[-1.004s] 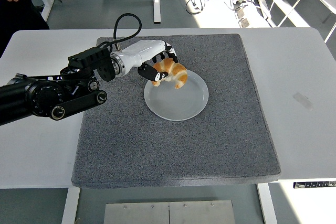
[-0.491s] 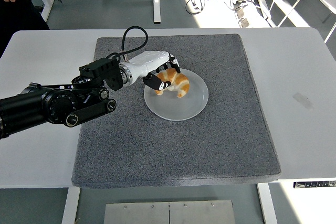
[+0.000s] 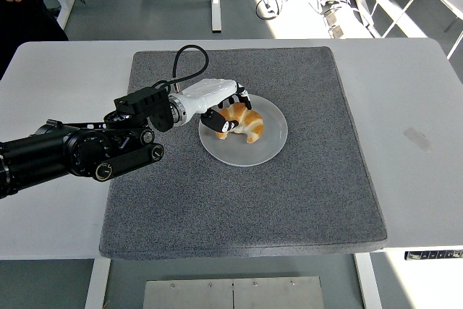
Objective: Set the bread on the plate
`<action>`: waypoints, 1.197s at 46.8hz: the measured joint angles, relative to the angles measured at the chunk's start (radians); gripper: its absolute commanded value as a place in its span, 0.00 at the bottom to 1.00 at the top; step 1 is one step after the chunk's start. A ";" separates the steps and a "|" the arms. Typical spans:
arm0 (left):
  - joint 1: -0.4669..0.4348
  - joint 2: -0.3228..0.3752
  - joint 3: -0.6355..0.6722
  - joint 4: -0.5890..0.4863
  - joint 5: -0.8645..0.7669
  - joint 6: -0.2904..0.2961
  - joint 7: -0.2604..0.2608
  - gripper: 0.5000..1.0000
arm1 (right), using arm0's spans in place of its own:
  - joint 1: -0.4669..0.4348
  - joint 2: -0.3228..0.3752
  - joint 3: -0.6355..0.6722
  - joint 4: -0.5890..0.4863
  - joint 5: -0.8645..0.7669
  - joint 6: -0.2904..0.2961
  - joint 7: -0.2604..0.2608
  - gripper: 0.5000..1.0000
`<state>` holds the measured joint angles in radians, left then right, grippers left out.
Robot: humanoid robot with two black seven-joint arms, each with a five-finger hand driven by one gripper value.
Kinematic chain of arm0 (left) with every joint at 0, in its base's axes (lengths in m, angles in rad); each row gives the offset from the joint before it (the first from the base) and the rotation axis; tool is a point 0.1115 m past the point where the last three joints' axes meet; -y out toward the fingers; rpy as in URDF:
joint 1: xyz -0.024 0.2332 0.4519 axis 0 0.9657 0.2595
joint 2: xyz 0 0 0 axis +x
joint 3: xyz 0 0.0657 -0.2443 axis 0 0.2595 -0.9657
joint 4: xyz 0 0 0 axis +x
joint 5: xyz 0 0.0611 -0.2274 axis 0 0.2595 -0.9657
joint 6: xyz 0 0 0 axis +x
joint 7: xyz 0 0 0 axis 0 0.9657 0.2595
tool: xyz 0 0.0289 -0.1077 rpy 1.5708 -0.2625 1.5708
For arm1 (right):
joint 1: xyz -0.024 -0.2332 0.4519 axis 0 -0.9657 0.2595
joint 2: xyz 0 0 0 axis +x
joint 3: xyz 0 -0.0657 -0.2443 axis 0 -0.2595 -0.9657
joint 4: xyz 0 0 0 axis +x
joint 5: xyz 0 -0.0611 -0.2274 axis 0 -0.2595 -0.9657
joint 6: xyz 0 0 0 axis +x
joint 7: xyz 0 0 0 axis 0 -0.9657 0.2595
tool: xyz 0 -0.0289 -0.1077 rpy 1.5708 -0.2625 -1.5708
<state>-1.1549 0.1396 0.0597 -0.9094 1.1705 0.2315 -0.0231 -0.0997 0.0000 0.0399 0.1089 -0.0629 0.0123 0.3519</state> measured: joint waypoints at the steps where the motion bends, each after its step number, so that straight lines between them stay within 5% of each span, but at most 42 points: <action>1: 0.001 0.000 0.000 0.000 0.000 0.000 0.000 0.00 | 0.000 0.000 0.000 0.000 0.000 0.000 0.000 1.00; 10: 0.004 0.001 -0.002 0.000 -0.008 -0.001 0.000 0.42 | 0.000 0.000 0.000 0.000 0.000 0.000 -0.001 1.00; 21: 0.000 0.008 -0.009 -0.002 -0.020 -0.001 0.000 0.60 | 0.000 0.000 0.000 0.000 0.000 0.000 0.000 1.00; 38: 0.000 0.014 -0.019 -0.014 -0.021 -0.001 -0.003 0.66 | 0.000 0.000 0.000 0.000 0.000 0.000 0.000 1.00; 56: 0.001 0.058 -0.205 -0.014 -0.157 0.002 -0.018 0.68 | 0.000 0.000 0.000 0.000 0.000 0.000 0.000 1.00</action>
<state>-1.1544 0.1973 -0.1456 -0.9235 1.0130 0.2333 -0.0408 -0.0998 0.0000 0.0399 0.1089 -0.0629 0.0123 0.3520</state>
